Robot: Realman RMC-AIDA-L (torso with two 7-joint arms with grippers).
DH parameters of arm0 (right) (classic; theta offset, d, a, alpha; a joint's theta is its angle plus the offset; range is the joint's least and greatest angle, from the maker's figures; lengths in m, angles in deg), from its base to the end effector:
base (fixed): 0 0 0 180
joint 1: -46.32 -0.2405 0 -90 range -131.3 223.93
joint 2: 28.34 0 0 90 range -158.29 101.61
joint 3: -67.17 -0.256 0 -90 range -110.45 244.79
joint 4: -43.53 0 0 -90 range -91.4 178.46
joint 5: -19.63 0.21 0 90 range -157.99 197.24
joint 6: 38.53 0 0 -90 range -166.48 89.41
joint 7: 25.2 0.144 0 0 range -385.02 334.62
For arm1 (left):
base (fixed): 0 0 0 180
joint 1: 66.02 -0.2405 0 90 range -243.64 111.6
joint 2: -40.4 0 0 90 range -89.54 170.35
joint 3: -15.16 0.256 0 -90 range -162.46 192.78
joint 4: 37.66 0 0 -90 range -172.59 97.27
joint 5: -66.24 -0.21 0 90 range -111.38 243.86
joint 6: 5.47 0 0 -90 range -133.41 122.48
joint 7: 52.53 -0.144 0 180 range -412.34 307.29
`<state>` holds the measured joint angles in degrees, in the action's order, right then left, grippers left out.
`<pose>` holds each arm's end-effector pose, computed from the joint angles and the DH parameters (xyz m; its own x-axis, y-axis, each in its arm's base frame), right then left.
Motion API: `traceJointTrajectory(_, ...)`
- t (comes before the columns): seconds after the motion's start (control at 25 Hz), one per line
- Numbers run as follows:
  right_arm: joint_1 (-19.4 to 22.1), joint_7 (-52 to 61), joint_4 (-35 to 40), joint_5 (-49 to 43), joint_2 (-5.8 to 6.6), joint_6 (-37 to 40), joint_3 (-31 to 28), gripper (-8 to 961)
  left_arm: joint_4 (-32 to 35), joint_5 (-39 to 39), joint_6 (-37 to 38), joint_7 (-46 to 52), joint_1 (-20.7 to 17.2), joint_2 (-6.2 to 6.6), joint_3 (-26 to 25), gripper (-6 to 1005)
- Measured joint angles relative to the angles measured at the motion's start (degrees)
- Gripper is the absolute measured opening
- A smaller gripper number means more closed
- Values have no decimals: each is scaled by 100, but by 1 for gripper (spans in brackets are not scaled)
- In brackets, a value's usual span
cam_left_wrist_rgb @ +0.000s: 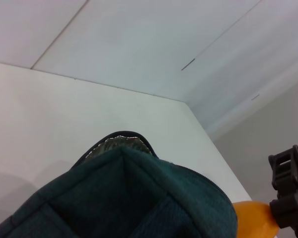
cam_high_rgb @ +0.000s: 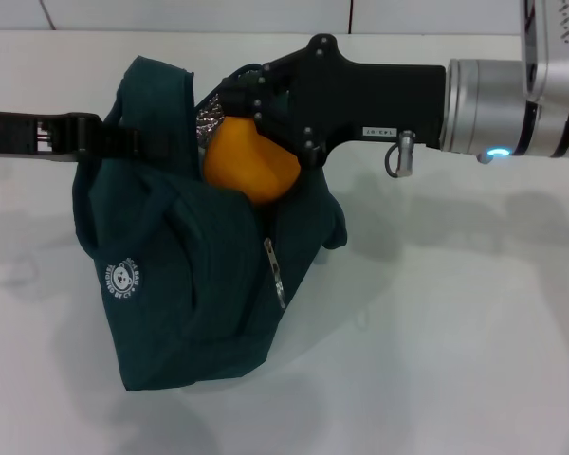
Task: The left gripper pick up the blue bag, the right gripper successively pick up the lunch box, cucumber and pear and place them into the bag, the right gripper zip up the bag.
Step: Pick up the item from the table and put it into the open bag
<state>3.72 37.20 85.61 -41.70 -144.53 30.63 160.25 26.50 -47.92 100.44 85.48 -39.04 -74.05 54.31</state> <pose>0.0800 0.3674 -0.0555 0.7503 0.2006 -0.6299 0.0794 -0.9733 -0.2153 -0.2354 0.3210 0.1010 0.4012 0.8143 0.4195 0.8574 -0.4950 0.1410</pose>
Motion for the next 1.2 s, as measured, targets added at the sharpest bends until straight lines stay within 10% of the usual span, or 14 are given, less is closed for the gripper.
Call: traceJointTrajectory(1.2, -85, -287, -192, 416, 0, 0, 615, 33, -131, -1, 9, -153, -78, 0, -133, 44)
